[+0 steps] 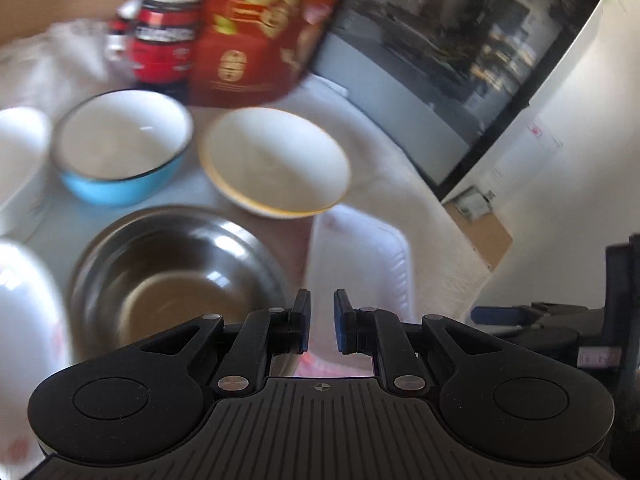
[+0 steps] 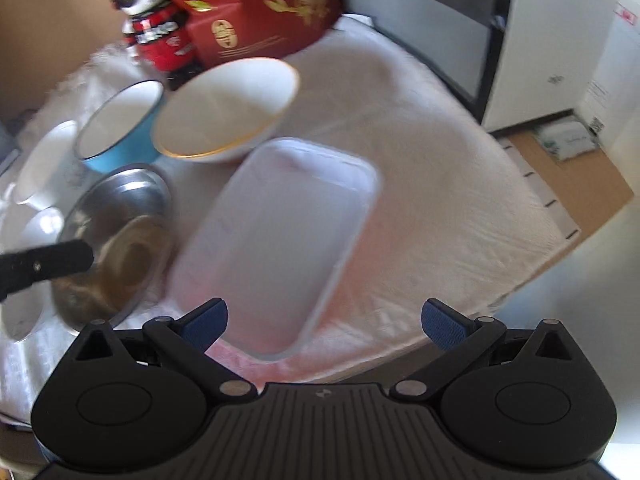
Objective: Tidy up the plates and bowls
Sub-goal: 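Reach the right tool to the white red-based tray and grasp its rim, then lift the tray with the right tool and set it beside the appliance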
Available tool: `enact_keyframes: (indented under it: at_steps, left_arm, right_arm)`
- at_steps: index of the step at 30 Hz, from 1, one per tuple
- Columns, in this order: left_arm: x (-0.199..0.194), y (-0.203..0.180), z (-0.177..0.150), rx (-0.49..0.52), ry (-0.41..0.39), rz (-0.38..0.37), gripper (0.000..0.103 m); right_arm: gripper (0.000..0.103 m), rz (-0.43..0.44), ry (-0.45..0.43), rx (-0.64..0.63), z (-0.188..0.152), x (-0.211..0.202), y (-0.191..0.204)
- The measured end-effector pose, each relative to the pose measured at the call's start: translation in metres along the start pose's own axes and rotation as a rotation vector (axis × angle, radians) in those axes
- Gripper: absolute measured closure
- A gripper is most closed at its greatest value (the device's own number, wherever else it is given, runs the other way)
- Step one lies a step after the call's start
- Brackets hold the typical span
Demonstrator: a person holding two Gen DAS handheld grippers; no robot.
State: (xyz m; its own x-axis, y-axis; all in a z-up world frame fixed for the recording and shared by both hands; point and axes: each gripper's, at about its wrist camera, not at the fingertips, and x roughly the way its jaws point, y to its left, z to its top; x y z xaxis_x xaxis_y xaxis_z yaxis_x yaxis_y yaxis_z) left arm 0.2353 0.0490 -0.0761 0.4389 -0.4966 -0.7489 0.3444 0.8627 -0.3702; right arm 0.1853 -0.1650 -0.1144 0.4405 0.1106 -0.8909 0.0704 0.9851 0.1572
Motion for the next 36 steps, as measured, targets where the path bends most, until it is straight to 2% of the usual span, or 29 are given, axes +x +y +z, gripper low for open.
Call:
enact_keyframes:
  at_steps: [3,7,10,13,15,19,22,26,28,36]
  left_arm:
    - [0.029,-0.012,0.019,0.048,0.035,-0.003,0.089]
    - [0.059,-0.027,0.035,0.123,0.095,0.095,0.089]
    - [0.081,-0.031,0.043,0.139,0.155,0.141,0.089]
    - [0.103,-0.034,0.047,0.153,0.214,0.177,0.088]
    - [0.111,-0.036,0.050,0.158,0.217,0.202,0.088]
    - [0.121,-0.039,0.058,0.100,0.238,0.209,0.089]
    - [0.124,-0.040,0.061,0.021,0.240,0.196,0.089]
    - [0.110,-0.058,0.066,0.093,0.189,0.255,0.088]
    - [0.110,-0.064,0.068,0.141,0.203,0.294,0.088]
    - [0.127,-0.059,0.070,0.148,0.287,0.352,0.085]
  right_arm:
    - [0.000,0.011,0.010,0.011,0.008,0.008,-0.011]
    - [0.000,0.028,-0.010,-0.020,0.018,0.021,-0.022]
    - [0.005,0.097,-0.008,-0.051,0.023,0.030,-0.028]
    - [0.024,0.139,-0.010,-0.074,0.025,0.039,-0.031]
    - [0.044,0.187,0.010,-0.067,0.029,0.049,-0.035]
    - [0.055,0.272,0.049,-0.088,0.037,0.062,-0.039]
    - [0.056,0.344,0.069,-0.113,0.043,0.064,-0.044]
    - [0.056,0.359,0.038,-0.159,0.054,0.058,-0.060]
    - [0.056,0.359,0.047,-0.165,0.060,0.060,-0.068]
    - [0.056,0.412,0.078,-0.163,0.062,0.059,-0.072]
